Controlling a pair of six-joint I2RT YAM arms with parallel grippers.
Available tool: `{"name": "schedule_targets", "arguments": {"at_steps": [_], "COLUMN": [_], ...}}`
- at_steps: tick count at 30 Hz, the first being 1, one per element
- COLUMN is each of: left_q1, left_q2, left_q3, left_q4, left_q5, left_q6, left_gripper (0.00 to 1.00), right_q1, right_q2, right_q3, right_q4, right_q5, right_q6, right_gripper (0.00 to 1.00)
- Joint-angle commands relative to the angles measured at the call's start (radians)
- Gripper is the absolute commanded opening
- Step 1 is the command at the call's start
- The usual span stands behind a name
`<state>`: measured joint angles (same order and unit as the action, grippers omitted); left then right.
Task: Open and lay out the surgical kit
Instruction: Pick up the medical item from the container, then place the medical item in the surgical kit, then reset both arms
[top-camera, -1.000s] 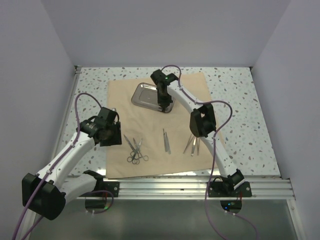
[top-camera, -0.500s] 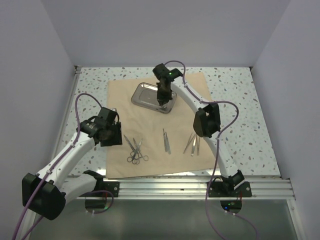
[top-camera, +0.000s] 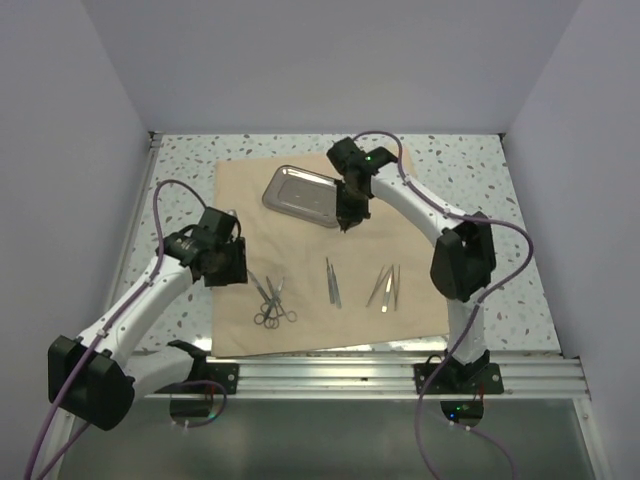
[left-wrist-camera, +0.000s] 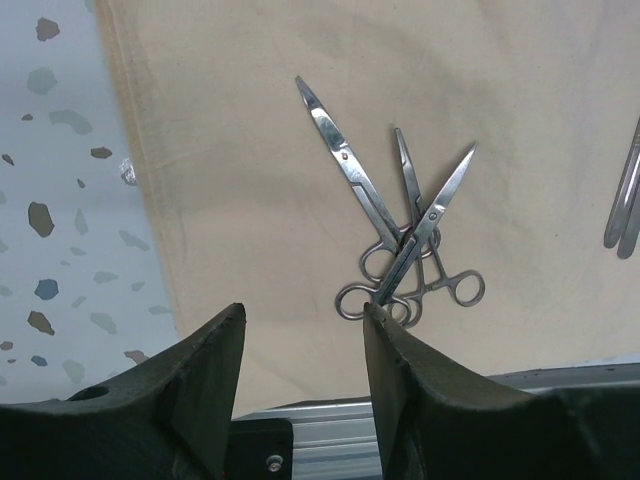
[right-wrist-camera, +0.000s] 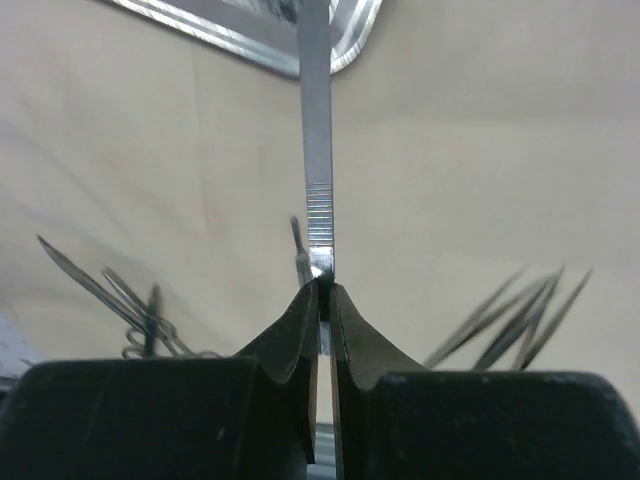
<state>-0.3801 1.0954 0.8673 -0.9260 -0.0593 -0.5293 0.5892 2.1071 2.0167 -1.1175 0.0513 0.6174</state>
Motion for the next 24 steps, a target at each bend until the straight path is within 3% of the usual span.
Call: {"name": "schedule_targets", "arguments": {"at_steps": [1, 7, 13, 14, 15, 16, 24], "left_q1": [0.007, 0.007, 0.007, 0.007, 0.006, 0.006, 0.007], "left_q2": [0.038, 0.159, 0.262, 0.282, 0.288, 0.296, 0.282], "left_q3": [0.068, 0.194, 0.318, 0.353, 0.37, 0.387, 0.483], "left_q4": [0.065, 0.096, 0.101, 0.093, 0.084, 0.067, -0.005], "left_q5": [0.001, -0.025, -0.024, -0.025, -0.028, -0.033, -0.077], "left_q6": [0.023, 0.023, 0.018, 0.018, 0.018, 0.018, 0.014], "left_gripper": [0.55, 0.55, 0.55, 0.55, 0.55, 0.55, 0.54], "right_q1": [0.05, 0.168, 0.262, 0.262, 0.262, 0.262, 0.264], "right_q2": [-0.208, -0.413, -0.43, -0.427, -0.424, -0.429, -0.588], "right_q3": [-0.262, -0.614, -0.707, -0.704, -0.698, -0.679, -0.572], "right_q4": [0.071, 0.229, 0.301, 0.292, 0.28, 0.247, 0.093], "right_q5": [-0.048, -0.126, -0.119, -0.101, -0.091, -0.087, -0.007], "right_q6": [0.05, 0.157, 0.205, 0.202, 0.193, 0.176, 0.085], "right_gripper": [0.0, 0.0, 0.01, 0.14, 0.35, 0.98, 0.99]}}
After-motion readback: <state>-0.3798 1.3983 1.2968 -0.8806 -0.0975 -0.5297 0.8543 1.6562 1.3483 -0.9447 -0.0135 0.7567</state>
